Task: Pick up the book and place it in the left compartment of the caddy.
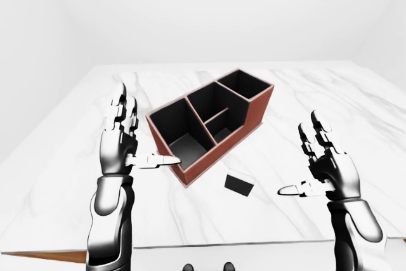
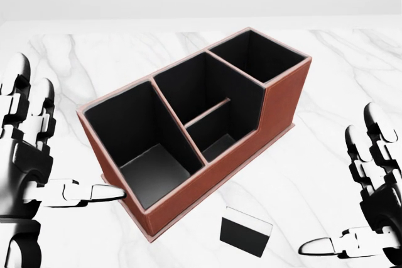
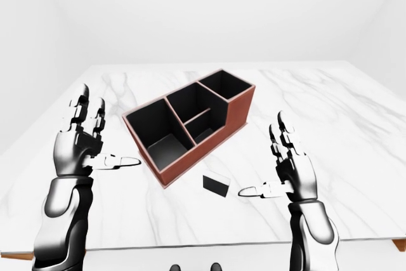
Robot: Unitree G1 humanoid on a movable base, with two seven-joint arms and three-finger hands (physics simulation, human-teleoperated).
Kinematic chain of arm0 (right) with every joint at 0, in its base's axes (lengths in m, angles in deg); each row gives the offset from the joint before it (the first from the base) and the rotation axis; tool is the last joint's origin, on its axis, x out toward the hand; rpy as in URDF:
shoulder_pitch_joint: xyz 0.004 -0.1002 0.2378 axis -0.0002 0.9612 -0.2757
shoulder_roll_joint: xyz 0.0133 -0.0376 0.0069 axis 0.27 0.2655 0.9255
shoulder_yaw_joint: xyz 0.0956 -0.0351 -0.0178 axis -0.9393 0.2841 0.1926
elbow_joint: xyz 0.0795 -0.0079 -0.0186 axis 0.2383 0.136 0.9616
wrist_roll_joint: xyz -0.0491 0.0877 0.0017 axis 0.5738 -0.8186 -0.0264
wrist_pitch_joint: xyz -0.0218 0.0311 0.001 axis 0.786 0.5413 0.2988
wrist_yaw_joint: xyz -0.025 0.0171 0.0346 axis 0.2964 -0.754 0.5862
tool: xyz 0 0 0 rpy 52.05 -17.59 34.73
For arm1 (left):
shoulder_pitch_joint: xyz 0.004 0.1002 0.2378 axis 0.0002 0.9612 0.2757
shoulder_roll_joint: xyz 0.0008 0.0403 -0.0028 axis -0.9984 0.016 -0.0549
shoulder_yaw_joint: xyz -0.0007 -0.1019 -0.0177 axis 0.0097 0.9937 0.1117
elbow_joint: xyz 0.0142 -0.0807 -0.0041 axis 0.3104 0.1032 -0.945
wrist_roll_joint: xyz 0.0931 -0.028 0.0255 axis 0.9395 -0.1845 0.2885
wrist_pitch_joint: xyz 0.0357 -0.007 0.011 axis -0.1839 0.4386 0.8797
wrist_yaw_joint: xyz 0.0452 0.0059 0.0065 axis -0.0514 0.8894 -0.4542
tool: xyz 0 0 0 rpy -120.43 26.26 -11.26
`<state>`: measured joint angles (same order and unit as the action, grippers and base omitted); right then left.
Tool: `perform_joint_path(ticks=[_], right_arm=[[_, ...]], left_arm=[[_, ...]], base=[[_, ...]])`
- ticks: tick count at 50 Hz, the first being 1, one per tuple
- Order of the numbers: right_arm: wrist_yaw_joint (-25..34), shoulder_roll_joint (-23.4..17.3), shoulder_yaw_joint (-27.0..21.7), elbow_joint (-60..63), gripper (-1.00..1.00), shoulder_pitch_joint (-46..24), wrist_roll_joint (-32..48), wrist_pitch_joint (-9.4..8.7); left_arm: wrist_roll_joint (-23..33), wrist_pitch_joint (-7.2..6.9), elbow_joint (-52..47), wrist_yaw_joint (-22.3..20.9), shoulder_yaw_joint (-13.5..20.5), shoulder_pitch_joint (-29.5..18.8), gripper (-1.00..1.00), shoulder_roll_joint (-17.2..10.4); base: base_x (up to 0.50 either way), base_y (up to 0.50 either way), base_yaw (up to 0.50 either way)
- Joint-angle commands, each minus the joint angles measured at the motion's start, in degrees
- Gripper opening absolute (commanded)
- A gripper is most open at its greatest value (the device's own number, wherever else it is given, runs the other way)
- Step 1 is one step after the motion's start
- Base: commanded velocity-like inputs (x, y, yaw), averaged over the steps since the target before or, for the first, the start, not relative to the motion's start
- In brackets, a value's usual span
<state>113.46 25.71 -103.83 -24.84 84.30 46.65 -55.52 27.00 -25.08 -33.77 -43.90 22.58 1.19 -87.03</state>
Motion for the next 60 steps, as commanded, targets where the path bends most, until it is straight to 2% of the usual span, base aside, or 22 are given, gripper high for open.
perform_joint_path(ticks=[1, 10, 36, 39, 44, 60], right_arm=[[1.2, 0.1, -0.3, 0.9, 1.0, 0.3, -1.3, 0.0], [0.3, 0.1, 0.2, -0.4, 1.0, -0.1, 0.8, 0.0], [0.1, 0.0, 1.0, -1.2, 1.0, 0.0, 2.1, 0.0], [3.6, 0.6, 0.6, 1.3, 1.0, 1.9, -0.7, 0.0], [3.5, 0.7, 2.0, -0.3, 1.0, 2.0, 4.0, 0.0], [2.0, -0.4, 2.7, -3.4, 1.0, 0.5, 10.1, 0.0]], left_arm=[[0.1, 0.0, 1.1, -0.3, -0.1, 0.6, 1.0, 0.2], [-0.1, 0.0, 0.5, -0.2, 0.1, 0.5, 1.0, 0.1], [-0.5, 0.0, -0.5, 0.1, 0.5, -0.5, 1.0, -0.2], [-0.4, 0.0, 0.8, -0.3, 0.5, 0.1, 1.0, -0.1], [-0.7, 0.0, -0.8, 0.2, 0.7, -0.7, 1.0, -0.4], [-1.2, 0.0, -1.3, 0.3, 1.3, -1.3, 1.0, -0.8]], base=[[0.5, 0.0, 0.0], [0.5, 0.0, 0.0], [0.0, 0.0, 0.0], [0.09, 0.0, 0.0], [0.5, 0.0, 0.0], [0.0, 0.0, 0.0]])
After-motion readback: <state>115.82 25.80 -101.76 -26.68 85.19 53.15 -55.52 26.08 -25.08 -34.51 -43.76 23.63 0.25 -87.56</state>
